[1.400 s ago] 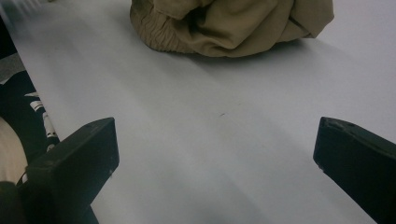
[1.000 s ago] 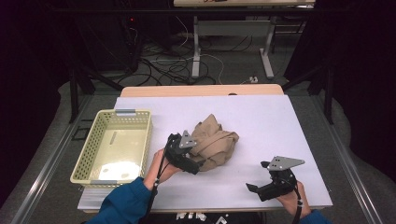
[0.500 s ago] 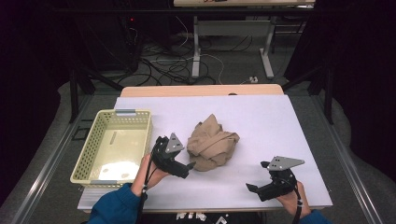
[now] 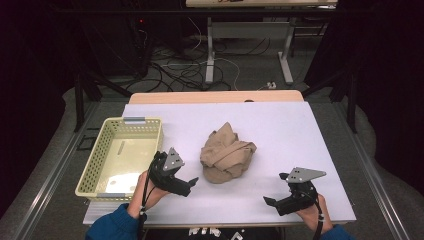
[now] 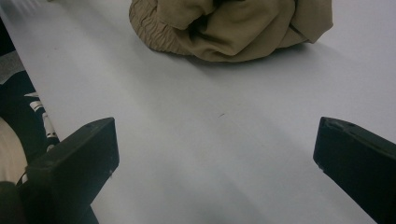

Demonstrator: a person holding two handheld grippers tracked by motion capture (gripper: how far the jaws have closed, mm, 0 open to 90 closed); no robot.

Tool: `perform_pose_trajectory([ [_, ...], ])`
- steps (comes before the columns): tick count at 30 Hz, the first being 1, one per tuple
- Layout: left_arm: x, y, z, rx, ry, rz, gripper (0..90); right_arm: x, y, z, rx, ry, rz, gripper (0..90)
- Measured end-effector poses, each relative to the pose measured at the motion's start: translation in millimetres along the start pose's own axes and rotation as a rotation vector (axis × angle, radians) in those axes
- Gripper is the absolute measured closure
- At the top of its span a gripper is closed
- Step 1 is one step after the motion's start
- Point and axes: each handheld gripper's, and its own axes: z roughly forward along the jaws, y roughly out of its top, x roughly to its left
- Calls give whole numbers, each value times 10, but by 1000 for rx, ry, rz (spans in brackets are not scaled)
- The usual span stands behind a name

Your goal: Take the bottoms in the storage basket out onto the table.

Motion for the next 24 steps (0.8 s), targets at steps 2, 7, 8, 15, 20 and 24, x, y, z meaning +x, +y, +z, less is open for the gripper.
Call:
perform_pose_trajectory([
  [2,2,-22,-30,4,3,3,0,2,0,-1,0,-2,1,0],
  [7,18,-86,-107,10,11,6,0,1,0,-4,0,0,1,0],
  [8,22,-102,-123,10,16,3,0,2,0,-4,-1,4,2,0],
  [15,31,-220,-226,11,34,-14,0,4,1,-3,1,0,0,0],
  [20,34,-295,-296,2,46,-27,0,6,4,-8,15,1,1,0],
  [24,43,-358,-361,4,59,-25,0,6,4,-9,15,1,1,0],
])
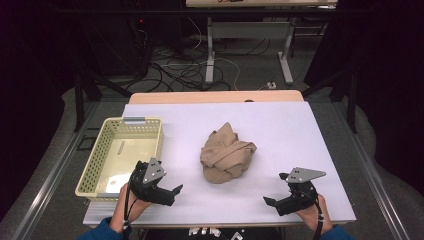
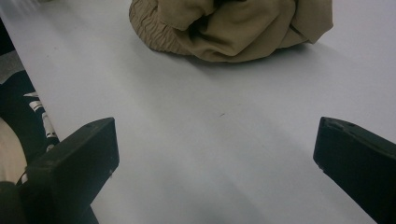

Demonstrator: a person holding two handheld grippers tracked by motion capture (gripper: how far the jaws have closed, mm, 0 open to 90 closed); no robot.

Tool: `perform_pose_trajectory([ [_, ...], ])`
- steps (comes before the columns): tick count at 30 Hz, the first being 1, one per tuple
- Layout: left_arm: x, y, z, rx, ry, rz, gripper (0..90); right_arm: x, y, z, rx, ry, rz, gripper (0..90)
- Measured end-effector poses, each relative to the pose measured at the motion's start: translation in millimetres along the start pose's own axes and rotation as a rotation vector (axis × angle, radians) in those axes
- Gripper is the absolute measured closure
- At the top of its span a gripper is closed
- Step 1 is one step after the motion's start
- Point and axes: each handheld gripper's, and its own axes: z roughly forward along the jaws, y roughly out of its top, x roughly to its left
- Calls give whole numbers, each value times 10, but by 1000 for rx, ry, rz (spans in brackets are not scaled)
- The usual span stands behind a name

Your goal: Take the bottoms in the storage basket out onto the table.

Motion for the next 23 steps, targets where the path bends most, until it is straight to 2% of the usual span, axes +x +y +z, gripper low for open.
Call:
perform_pose_trajectory([
  [4,5,-69,-58,-7,15,-2,0,2,-3,12,-12,-1,1,0],
  [7,1,-137,-88,-15,25,-15,0,9,-4,10,-9,0,7,0],
  [8,-6,-161,-94,-15,18,-31,0,9,-4,9,-8,0,7,0],
  [12,-11,-233,-152,-19,43,-29,0,10,-5,14,-7,-4,9,0],
  [14,-30,-263,-175,-29,42,-40,0,11,-5,14,-8,-3,9,0],
  [23,-59,-342,-259,-36,48,-47,0,0,-4,18,-10,3,-1,0],
])
